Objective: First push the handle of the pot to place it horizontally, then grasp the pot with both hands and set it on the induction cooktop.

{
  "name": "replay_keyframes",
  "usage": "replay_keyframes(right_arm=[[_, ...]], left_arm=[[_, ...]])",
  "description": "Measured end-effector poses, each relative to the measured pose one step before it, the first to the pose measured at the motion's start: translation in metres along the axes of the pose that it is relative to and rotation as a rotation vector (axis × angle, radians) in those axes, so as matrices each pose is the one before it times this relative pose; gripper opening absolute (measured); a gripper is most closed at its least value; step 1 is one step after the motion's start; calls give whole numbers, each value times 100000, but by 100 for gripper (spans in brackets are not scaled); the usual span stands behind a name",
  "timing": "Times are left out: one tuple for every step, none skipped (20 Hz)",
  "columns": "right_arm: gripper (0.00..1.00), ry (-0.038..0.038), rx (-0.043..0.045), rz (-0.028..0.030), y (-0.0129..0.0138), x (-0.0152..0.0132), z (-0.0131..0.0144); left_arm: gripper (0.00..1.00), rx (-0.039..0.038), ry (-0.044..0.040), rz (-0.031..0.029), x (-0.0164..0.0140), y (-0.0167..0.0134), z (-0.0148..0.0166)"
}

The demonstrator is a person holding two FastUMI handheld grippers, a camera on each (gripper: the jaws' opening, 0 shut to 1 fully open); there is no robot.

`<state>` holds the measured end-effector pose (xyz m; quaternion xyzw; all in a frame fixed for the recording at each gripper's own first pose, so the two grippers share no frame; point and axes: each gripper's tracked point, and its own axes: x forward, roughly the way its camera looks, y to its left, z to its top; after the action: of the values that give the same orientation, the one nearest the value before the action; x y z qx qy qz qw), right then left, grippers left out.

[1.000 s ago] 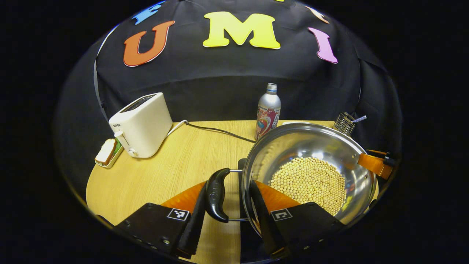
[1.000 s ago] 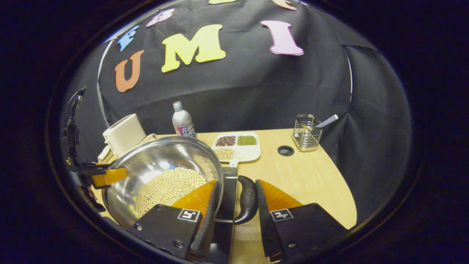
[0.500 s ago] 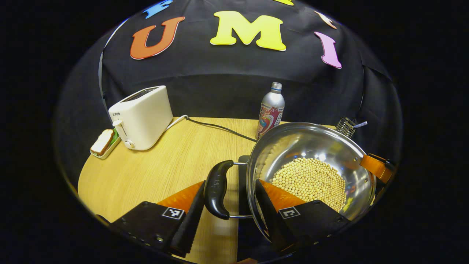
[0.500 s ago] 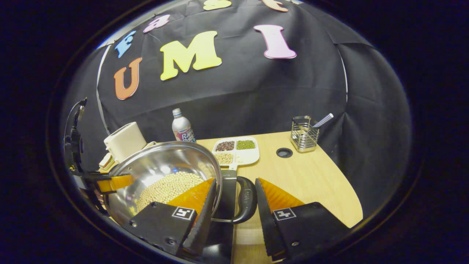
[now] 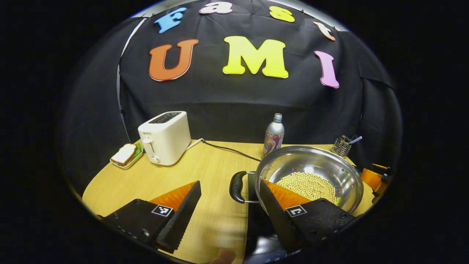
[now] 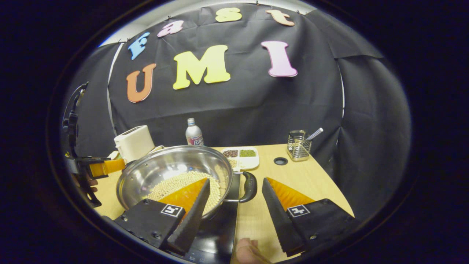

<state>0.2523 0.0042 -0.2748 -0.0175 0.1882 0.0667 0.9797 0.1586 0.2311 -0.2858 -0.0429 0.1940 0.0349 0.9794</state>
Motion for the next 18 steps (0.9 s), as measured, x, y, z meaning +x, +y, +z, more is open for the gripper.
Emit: replay_keyframes(right_arm=[[89, -1011, 434, -34, 187, -907, 250], [89, -721, 701, -478, 11, -984, 126], [89, -949, 197, -463, 74, -997, 280], [89, -1373, -94, -981, -165, -1128, 334], [89, -1752, 59, -921, -176, -1090, 449], [89, -2191, 188, -495, 11, -1209, 562], [89, -1759, -130, -1290, -202, -1116, 442], [89, -1791, -383, -739, -144, -1159, 525], [94, -1176, -571, -739, -54, -1068, 507], [100, -1405, -489, -861, -104, -1169, 628], [100, -1549, -532, -81, 125, -1085, 686], [100, -1451, -598, -129, 103, -1128, 676], [100, -1375, -452, -173, 49, -1077, 662], [100, -1597, 143, -202, -8, -1179, 750], [100, -1568, 304, -11, 71, -1161, 840], [100, -1523, 203, -96, 45, -1198, 835], [100, -1423, 96, -375, -121, -1184, 783], [100, -1394, -78, -808, -144, -1106, 899]], left_arm=[[96, -277, -1640, 22, -1028, 44, 512], [96, 91, -2142, 487, -1248, 67, 557], [96, 924, -2126, 228, -1069, 191, 770], [96, 1121, -2748, 484, -1254, 256, 856], [96, 938, -2262, 517, -1018, 90, 684], [96, 866, -1659, -69, -1159, 59, 633], [96, 401, -1371, 613, -1169, 129, 553], [96, 123, -1521, 397, -1180, 180, 459], [95, -173, -1835, -88, -1089, 36, 713], [96, -43, -2022, -148, -1295, -64, 719], [95, 9, -2392, 190, -1324, 137, 722], [95, 70, -2128, 31, -1307, -131, 752], [95, -147, -1626, -533, -1204, -358, 402], [95, -201, -1880, -631, -1307, -366, 570], [95, 290, -1695, -437, -1329, -474, 703], [95, 644, -1062, 384, -1423, -97, 577], [95, 735, -1556, 100, -1306, -37, 699], [95, 1065, -1402, -392, -1187, -192, 810]])
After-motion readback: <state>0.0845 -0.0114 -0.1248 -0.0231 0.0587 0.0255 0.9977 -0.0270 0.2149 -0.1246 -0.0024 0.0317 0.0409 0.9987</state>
